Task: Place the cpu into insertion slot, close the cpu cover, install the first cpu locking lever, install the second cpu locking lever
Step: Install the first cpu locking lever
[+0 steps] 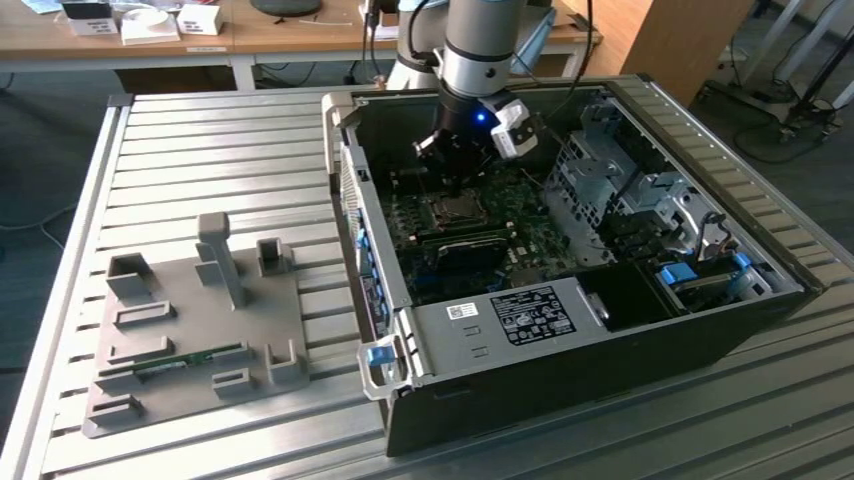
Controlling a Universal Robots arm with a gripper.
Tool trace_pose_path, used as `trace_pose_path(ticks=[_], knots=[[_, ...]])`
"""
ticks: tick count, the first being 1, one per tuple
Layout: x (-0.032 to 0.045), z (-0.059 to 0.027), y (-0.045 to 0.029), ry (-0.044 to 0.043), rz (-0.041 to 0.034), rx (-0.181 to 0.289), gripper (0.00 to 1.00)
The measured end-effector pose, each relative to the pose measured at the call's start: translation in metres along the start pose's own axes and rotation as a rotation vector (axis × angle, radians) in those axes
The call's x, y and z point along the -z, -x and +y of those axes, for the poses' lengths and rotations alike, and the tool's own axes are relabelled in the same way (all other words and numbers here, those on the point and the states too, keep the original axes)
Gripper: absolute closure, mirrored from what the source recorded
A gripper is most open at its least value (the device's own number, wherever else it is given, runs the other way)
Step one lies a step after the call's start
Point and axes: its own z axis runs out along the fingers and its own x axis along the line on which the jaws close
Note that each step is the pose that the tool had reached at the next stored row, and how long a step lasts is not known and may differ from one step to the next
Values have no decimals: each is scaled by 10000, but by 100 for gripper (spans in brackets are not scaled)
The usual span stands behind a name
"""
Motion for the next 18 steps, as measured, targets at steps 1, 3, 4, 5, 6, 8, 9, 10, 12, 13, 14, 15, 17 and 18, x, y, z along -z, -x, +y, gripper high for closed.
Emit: trace_pose_path(ticks=[1,3,4,5,6,8,9,10,12,13,14,15,17,18], knots=[[0,0,-17,0,-5,0,89],[10,1,-16,-2,-5,0,89],[26,1,-16,0,-6,0,89],[45,2,-15,0,-7,0,89],[66,2,-14,-1,-6,0,89],[101,4,-13,0,-7,0,89],[107,4,-13,0,-7,0,89],[107,4,-14,1,-8,1,89],[109,4,-44,0,-23,1,89],[110,4,-69,0,-34,1,89],[110,4,-100,1,-48,2,89],[112,4,-132,0,-61,3,89],[114,4,-195,-1,-85,3,89],[115,4,-225,-1,-98,4,89]])
